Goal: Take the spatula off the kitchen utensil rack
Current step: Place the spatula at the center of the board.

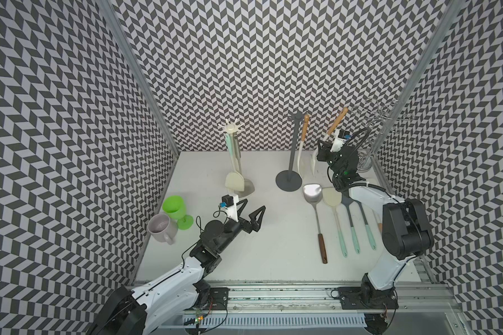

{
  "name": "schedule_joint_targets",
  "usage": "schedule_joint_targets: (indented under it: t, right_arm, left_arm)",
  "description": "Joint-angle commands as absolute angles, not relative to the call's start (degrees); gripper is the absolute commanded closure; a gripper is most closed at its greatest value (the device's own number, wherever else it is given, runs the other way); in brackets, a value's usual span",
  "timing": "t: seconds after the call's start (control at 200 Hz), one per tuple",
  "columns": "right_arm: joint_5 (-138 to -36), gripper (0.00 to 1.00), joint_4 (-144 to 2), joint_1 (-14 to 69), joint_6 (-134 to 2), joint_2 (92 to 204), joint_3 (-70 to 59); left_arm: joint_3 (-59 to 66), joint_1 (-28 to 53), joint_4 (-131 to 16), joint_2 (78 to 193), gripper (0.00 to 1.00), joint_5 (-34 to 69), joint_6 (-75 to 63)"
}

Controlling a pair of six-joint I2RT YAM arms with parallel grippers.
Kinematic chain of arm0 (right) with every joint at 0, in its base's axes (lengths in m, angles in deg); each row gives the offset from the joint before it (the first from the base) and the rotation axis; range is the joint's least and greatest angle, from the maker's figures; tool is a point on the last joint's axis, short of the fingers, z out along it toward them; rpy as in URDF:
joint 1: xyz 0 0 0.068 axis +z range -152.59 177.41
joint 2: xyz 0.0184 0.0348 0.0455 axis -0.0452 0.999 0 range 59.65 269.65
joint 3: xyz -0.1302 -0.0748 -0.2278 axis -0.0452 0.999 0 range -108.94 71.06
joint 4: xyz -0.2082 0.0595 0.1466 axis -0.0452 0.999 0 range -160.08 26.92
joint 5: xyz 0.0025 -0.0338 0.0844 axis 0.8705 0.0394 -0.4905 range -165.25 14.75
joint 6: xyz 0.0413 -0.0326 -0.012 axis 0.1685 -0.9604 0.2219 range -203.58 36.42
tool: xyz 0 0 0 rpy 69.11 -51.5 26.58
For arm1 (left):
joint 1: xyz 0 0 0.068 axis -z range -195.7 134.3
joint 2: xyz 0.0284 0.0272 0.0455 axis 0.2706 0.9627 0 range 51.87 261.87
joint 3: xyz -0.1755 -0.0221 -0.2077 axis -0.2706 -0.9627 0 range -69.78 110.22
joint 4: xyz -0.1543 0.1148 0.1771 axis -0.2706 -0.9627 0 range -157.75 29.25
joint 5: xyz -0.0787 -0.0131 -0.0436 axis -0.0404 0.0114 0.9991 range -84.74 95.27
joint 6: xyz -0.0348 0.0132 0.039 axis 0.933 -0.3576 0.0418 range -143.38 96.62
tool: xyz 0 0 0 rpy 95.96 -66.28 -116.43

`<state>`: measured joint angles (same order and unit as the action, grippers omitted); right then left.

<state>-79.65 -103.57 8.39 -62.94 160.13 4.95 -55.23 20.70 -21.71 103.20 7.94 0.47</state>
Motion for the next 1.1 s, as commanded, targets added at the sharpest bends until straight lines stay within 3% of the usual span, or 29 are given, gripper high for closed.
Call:
schedule_joint_targets:
  t: [0.0, 0.701, 1.092]
  right_arm:
    - [-79.3, 1.00, -108.4, 8.0, -61.5, 156.8, 7.3]
    - [-92.8, 1.00, -100.4, 8.1, -60.6, 148.0, 17.0]
    - [-93.8, 1.00, -96.2, 12.5, -63.3, 142.2, 22.5]
  left_arm:
    - [-55.9, 21.0, -19.6, 102.6, 0.02, 8.2, 0.8]
    - [-55.5, 20.9, -20.2, 101.9, 0.01, 8.8, 1.0]
    - [-55.8, 21.0, -20.2, 100.2, 0.01, 9.5, 1.6]
